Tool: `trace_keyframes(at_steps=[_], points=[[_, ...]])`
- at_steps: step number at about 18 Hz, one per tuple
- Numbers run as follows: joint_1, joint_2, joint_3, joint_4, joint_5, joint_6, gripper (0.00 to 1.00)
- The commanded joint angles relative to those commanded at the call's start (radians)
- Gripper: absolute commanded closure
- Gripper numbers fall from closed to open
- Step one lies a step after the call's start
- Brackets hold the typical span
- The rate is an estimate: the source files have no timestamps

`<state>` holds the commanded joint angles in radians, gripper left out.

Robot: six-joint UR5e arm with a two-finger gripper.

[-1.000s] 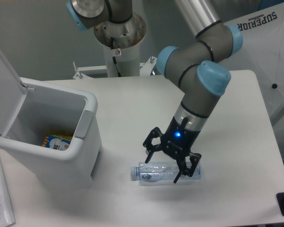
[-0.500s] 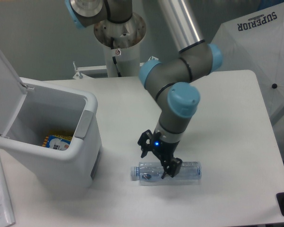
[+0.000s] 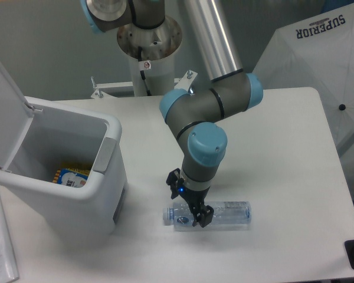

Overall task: Place the trash in the trash can
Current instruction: 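Close the gripper on the bottle's middle and lift it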

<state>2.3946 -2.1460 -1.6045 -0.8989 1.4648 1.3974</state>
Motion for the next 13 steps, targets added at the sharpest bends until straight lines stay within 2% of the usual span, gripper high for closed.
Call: trace_keyframes(at_steps=[4, 6, 8, 9, 11, 13], points=[[-0.026, -0.037, 0.014, 0.002, 0.006, -0.006, 0.0], [-0.032, -0.054, 0.029, 0.002, 0.008, -0.011, 0.04], [-0.031, -0.055, 0.038, 0.0, 0.006, -0.006, 0.18], [-0.032, -0.057, 0.044, 0.0, 0.008, -0.003, 0.32], [-0.031, -0.054, 0.046, -0.002, 0.008, 0.0, 0.49], [-0.031, -0.052, 0.048, -0.005, 0.006, 0.0, 0.6]])
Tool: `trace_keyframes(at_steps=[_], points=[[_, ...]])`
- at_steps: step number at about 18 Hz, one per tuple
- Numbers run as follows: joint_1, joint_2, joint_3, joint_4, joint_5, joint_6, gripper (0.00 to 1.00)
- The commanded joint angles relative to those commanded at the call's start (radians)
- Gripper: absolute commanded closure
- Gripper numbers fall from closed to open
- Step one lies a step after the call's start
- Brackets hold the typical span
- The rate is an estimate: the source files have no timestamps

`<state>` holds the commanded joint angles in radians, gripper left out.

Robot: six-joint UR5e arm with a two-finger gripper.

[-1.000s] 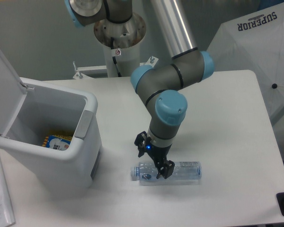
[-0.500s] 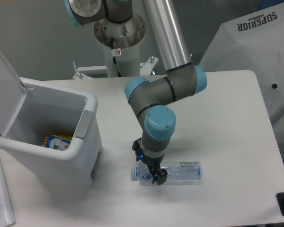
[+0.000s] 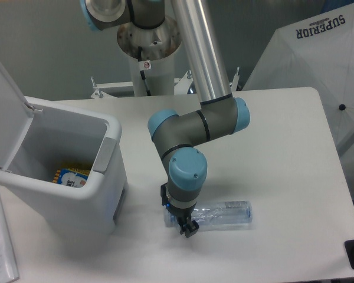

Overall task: Place the trash in the trash can
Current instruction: 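Close the gripper on the bottle's middle and lift it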

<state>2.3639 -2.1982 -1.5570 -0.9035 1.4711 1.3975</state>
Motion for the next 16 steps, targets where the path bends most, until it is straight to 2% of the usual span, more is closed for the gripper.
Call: trace_keyframes(at_steps=[7, 12, 14, 16], points=[[0.011, 0.011, 0.029, -0.002, -0.003, -0.002, 0.68], [0.037, 0.029, 0.046, -0.002, -0.008, -0.011, 0.9], [0.051, 0.043, 0.048, -0.002, -0.011, -0.011, 0.92], [0.063, 0.04, 0.075, -0.002, -0.046, -0.012, 0.92]])
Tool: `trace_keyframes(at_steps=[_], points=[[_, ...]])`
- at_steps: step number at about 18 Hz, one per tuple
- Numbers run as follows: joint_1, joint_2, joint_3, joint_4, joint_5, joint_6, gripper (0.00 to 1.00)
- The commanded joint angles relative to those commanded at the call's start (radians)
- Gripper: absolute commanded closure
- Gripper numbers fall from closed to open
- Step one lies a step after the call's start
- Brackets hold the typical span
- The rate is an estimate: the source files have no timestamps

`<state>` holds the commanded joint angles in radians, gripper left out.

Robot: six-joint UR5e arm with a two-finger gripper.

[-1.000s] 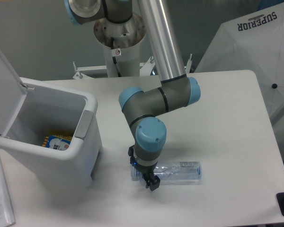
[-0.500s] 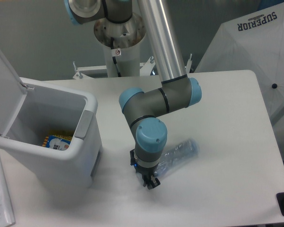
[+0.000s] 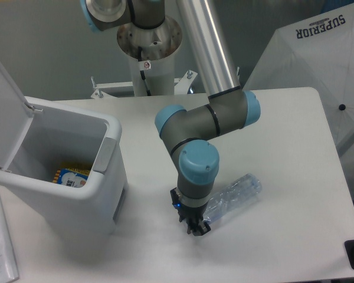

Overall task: Place the trash in the trash can
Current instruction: 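Close the gripper on the bottle's middle and lift it, then carry the bottle over the bin and release it inside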

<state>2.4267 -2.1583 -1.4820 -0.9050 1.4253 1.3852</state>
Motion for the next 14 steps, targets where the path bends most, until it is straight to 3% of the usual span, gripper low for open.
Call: trace_keyframes(at_steps=[8, 14], points=[[0.048, 0.012, 0.12, 0.002, -0.261, -0.116, 0.92], [0.097, 0.104, 0.18, 0.002, -0.532, -0.286, 0.92]])
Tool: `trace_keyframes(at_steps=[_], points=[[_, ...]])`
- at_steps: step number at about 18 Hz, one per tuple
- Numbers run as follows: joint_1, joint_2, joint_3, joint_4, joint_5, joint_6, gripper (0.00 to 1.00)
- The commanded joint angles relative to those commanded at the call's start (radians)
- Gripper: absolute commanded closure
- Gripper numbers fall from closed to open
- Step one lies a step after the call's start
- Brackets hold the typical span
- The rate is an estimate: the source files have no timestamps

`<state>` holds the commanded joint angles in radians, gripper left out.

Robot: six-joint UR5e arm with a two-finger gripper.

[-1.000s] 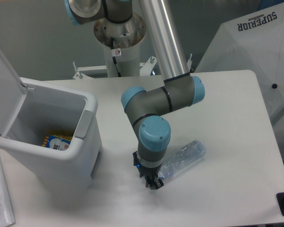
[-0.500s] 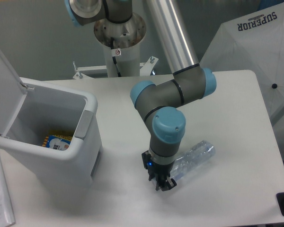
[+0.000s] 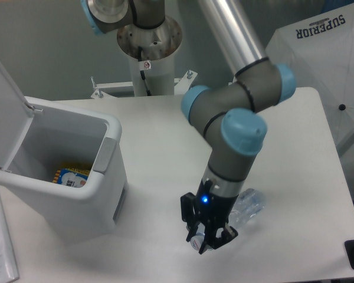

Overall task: Place the trash in the trash can
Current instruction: 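Carry the bottle over the bin and release it inside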

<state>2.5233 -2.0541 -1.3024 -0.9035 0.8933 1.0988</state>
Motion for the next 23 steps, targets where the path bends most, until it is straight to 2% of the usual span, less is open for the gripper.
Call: trace_keyframes(at_steps=[2, 4, 6, 13, 18, 20, 23], points=[[0.012, 0.018, 0.021, 0.0, -0.115, -0.136, 0.92], [0.02, 0.029, 0.048, 0.002, -0.216, -0.212, 0.92], [0.02, 0.054, 0.064, 0.003, -0.26, -0.263, 0.92], [0.023, 0.091, 0.118, 0.008, -0.467, -0.316, 0.92], [0.011, 0.155, 0.101, 0.008, -0.638, -0.33, 0.91], [0.005, 0.184, 0.08, 0.008, -0.712, -0.336, 0.91], [-0.015, 0.238, 0.033, 0.009, -0.758, -0.335, 0.91]])
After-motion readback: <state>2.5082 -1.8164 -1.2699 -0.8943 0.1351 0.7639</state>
